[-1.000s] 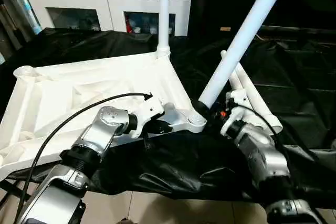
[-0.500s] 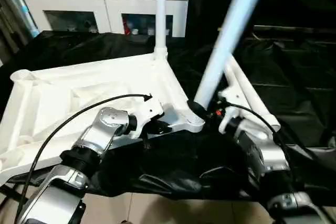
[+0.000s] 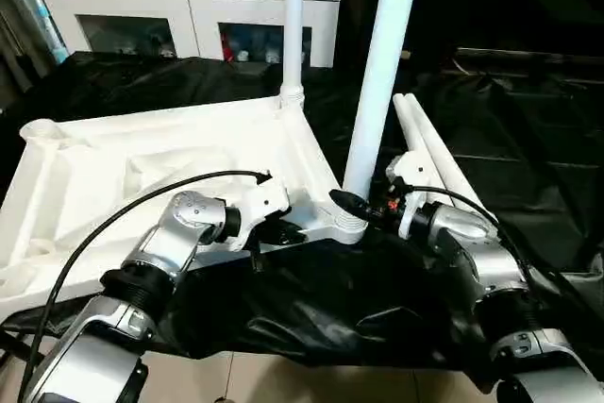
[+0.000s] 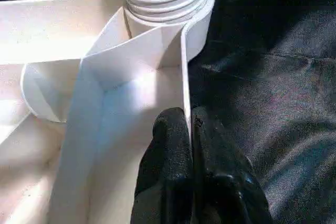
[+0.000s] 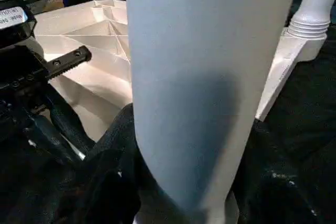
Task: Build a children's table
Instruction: Insert table leg to table base
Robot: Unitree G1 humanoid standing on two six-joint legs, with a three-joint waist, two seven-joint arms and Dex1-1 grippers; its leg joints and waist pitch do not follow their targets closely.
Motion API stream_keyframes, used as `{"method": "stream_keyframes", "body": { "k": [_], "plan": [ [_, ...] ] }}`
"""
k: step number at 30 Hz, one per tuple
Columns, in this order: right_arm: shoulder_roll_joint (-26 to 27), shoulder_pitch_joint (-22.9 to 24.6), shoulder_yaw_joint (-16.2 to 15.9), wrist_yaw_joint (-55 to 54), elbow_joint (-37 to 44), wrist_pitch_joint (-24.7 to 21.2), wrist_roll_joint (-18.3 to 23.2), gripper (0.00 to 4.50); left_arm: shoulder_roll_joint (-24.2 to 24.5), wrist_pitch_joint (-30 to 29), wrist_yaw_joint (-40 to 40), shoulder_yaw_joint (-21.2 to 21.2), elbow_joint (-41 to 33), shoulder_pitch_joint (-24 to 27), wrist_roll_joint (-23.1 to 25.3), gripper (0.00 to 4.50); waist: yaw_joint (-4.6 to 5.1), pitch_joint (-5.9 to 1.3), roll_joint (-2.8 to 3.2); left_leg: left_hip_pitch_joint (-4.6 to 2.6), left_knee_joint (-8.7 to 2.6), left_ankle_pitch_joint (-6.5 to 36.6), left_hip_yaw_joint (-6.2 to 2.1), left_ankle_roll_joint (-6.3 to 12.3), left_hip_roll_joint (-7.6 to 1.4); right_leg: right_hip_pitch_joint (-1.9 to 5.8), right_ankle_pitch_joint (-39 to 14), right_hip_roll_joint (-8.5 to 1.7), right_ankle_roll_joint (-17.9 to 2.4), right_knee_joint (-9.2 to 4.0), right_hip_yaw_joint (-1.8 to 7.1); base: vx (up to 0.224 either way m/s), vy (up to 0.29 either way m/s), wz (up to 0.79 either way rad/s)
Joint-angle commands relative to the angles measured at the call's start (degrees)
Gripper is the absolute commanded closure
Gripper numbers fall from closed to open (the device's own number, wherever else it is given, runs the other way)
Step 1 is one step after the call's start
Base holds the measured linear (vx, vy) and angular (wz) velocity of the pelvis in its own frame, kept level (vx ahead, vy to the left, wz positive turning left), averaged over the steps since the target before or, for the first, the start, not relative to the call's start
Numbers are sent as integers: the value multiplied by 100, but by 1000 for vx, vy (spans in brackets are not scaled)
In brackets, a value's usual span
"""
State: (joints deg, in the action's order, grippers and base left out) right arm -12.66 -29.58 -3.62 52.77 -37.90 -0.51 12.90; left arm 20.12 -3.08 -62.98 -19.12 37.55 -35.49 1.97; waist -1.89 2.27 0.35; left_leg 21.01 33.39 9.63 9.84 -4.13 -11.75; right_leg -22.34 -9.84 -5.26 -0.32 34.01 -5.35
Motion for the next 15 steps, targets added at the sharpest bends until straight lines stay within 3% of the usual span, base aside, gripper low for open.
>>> {"method": "stream_keyframes", "body": {
  "k": [1, 8, 15],
  "plan": [
    [50, 256, -228, 226, -505, -255, -114, 260, -31, 271, -94, -12, -74, -177, -8, 450, 17, -277, 5, -78, -447, 2268, -45, 79, -154, 152, -2493, -320, -998, -533, 272, 0, 0, 0],
    [-20, 353, -323, 738, -460, -198, -84, 260, 24, 448, -486, -8, -156, -137, -159, 450, -1, -284, -2, -54, -463, 2176, -41, 109, -161, 178, -2308, -319, -1066, -512, 279, 0, 0, 0],
    [-175, 443, -542, 1091, -530, 9, -307, 260, 166, 647, -874, -17, -78, -208, -206, 450, -12, -287, 9, -72, -465, 2136, -25, 102, -171, 169, -2102, -317, -1189, -483, 285, 0, 0, 0]
  ]
}}
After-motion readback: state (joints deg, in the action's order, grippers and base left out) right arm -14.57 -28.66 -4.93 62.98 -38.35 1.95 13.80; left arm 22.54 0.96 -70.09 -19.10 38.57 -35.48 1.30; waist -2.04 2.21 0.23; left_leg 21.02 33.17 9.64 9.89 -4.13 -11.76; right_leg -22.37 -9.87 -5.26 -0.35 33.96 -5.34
